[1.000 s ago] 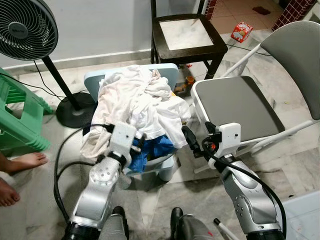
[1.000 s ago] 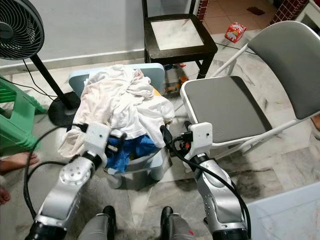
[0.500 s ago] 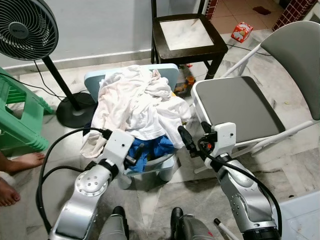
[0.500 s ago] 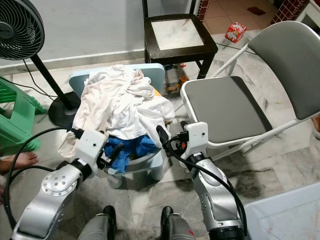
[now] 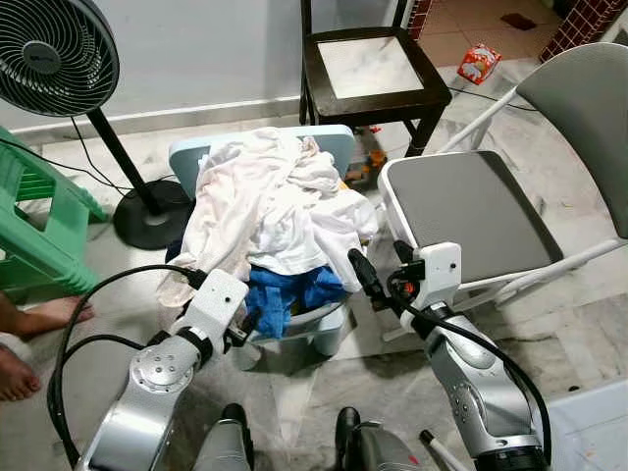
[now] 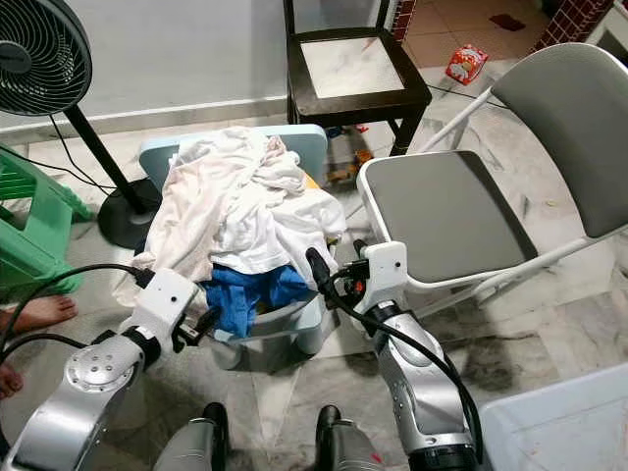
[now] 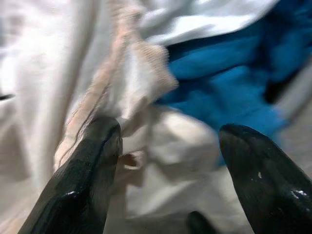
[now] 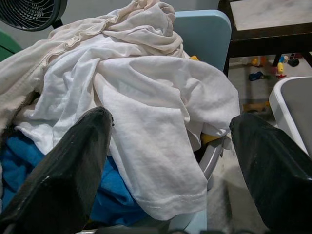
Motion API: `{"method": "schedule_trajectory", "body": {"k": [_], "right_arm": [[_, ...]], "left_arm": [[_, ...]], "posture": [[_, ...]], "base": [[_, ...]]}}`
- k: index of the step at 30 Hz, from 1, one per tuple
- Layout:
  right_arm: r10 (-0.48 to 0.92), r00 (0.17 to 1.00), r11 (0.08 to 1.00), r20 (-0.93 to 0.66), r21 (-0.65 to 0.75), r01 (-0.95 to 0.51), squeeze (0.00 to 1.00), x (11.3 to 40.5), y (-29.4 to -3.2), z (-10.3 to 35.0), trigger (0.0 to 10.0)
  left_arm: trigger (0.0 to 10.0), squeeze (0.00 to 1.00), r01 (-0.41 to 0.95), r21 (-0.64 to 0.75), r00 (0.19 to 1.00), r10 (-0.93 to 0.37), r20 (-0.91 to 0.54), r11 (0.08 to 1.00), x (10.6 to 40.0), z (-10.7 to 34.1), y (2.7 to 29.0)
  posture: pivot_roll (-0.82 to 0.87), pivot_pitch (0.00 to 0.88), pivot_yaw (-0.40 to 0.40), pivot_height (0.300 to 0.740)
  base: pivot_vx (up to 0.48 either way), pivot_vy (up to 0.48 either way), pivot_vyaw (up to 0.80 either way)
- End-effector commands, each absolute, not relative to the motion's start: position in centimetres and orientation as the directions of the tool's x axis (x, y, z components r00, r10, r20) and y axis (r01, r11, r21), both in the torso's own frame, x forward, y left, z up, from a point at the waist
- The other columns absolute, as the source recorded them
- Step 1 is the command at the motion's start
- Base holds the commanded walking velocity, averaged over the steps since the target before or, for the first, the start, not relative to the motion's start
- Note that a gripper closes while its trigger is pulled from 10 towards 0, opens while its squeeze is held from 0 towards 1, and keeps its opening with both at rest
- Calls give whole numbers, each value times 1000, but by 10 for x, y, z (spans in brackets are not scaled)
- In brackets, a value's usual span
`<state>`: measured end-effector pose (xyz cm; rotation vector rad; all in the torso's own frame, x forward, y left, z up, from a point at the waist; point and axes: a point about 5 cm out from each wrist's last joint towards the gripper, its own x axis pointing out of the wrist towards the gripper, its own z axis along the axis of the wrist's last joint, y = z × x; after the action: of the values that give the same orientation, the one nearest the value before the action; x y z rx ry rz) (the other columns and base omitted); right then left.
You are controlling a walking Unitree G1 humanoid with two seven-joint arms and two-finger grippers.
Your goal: Hang hanger
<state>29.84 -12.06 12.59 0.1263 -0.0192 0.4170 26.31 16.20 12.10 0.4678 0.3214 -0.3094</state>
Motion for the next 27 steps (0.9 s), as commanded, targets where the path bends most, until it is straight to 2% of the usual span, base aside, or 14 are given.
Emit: {"method": "schedule_trajectory", "body": {"k": [1, 12, 20, 27], "right_arm": [[396, 918, 912, 10, 117, -394, 0, 295, -125, 117, 10000], [402, 915, 909, 5, 119, -400, 0, 296, -122, 114, 10000], [399, 917, 911, 5, 117, -396, 0, 298, -122, 114, 10000], [392, 920, 914, 4, 112, -390, 0, 298, -123, 114, 10000]], "left_arm": [[10000, 0, 317, 424, 921, -168, -351, 848, 262, 124, 169], [10000, 0, 266, 480, 934, -101, -343, 836, 256, 121, 185], [10000, 0, 275, 550, 946, -120, -301, 789, 271, 133, 182], [10000, 0, 299, 552, 943, -153, -296, 778, 283, 138, 177]], "posture": [[234, 349, -48, 740], [253, 349, -46, 740], [248, 344, -43, 740], [237, 338, -39, 740]], "base": [[0, 0, 0], [0, 0, 0], [0, 0, 0], [0, 0, 0]]}}
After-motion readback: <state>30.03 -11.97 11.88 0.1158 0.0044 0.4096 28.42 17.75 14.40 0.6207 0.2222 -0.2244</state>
